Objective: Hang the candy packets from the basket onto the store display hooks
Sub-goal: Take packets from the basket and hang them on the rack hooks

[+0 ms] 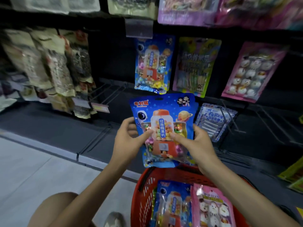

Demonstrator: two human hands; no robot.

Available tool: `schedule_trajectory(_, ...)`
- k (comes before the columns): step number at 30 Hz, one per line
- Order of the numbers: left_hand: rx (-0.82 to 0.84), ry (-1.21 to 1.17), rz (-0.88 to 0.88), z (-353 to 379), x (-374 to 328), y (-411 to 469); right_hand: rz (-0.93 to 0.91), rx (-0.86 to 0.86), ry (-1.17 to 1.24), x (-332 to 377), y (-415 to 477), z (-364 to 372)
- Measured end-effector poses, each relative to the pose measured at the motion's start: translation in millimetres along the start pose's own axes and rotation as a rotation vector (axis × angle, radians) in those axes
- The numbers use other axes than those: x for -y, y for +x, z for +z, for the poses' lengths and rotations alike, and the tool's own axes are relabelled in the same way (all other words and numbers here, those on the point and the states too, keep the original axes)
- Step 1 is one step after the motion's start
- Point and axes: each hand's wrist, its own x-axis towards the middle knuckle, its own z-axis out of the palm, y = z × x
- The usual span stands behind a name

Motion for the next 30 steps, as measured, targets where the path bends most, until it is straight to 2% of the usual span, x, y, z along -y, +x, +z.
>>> schedule_trajectory(5,-0.146,0.234,0.231,-31.3,-23.3,45.6,-0.075,-0.027,-0.008,21.5,27.5,16.8)
schedule_trajectory(10,-0.347,0.749,0.733,-54.7,-82.5,108.5,-0.128,-0.061,0.055,31.6,51.1,26.8)
schedule_trajectory(13,-0.448,0.979,0.945,-59.3,-116.3,143.3,-0.158,-0.062,0.07,36.8,65.1,32.4)
schedule_trajectory(18,-0.424,1.137,1.14,-53.9,-145.4,184.2,-0.204,-0.067,0.107,47.0,85.7,43.3)
schedule_trajectory(21,-0.405,1.165,1.209,-49.6,-154.1,202.9,-0.213,-0.073,0.114,54.6,98.2,50.8)
schedule_trajectory(24,-0.386,1.066,1.224,-50.9,-168.6,209.4,-0.238,-0.064,0.118,62.4,109.9,56.5)
schedule_trajectory(30,-0.26,0.74,1.003,-57.5,-197.6,206.0,-0.284,-0.042,0.144,82.1,127.1,65.4)
